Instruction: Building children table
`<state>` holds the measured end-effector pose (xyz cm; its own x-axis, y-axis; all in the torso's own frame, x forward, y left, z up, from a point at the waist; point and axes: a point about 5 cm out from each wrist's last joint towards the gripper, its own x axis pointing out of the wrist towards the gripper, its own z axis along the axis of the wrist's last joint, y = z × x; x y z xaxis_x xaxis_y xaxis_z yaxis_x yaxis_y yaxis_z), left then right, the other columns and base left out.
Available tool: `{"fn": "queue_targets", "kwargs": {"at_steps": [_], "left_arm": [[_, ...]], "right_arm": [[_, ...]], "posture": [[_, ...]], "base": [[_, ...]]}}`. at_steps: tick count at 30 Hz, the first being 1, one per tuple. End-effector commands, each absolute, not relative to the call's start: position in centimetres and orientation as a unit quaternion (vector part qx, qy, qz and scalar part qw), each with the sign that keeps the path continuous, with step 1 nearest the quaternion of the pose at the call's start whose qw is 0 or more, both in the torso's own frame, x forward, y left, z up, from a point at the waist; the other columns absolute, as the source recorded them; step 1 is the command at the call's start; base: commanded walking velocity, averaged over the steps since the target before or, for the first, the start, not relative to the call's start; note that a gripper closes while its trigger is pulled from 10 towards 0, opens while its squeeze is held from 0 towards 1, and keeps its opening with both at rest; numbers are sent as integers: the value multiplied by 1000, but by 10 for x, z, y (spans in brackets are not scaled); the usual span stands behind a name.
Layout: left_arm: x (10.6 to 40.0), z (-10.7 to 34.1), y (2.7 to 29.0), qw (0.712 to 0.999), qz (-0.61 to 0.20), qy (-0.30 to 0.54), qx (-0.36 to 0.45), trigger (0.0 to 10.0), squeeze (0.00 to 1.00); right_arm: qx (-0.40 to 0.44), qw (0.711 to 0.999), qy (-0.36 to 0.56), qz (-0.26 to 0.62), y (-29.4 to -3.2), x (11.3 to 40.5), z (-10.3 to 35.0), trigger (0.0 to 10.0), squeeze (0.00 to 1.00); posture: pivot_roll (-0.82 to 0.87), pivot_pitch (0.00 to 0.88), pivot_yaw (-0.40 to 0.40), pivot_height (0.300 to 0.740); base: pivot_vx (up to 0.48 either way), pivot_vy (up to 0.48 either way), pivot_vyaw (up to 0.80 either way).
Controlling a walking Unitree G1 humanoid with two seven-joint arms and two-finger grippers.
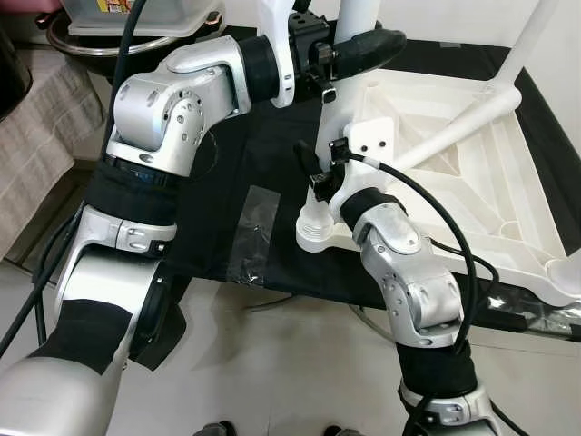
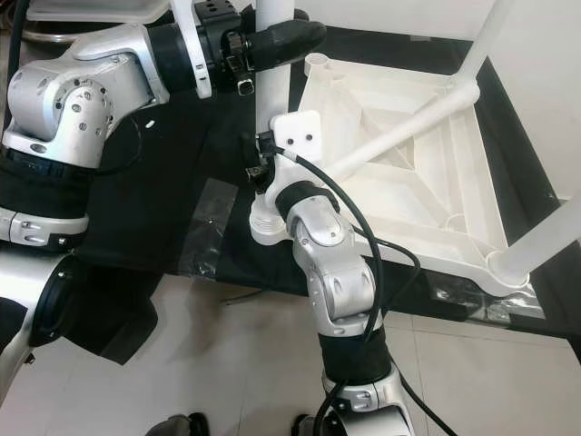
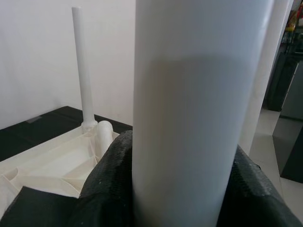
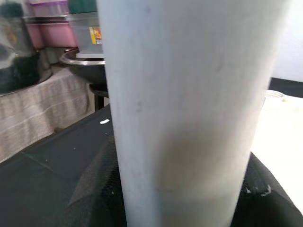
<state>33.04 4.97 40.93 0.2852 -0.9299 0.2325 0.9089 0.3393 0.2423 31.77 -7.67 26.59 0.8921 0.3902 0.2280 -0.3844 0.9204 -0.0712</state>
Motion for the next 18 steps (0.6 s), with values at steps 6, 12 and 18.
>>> {"fn": "queue_targets", "kwargs": {"at_steps": [6, 12, 18], "left_arm": [[331, 408, 45, 794, -589, -148, 37, 0, 0], [329, 408, 45, 790, -594, -149, 34, 0, 0], [328, 406, 44, 787, -598, -147, 32, 0, 0]], "right_arm": [[8, 915, -175, 364, -82, 313, 292, 10000, 1000], [-89, 869, -177, 453, -111, 324, 314, 10000, 0], [-127, 835, -149, 514, -125, 341, 325, 10000, 0]], "posture": [[-24, 188, 18, 740], [-21, 191, 17, 740], [-17, 195, 18, 740]], "base": [[0, 0, 0], [0, 0, 0], [0, 0, 0]]}}
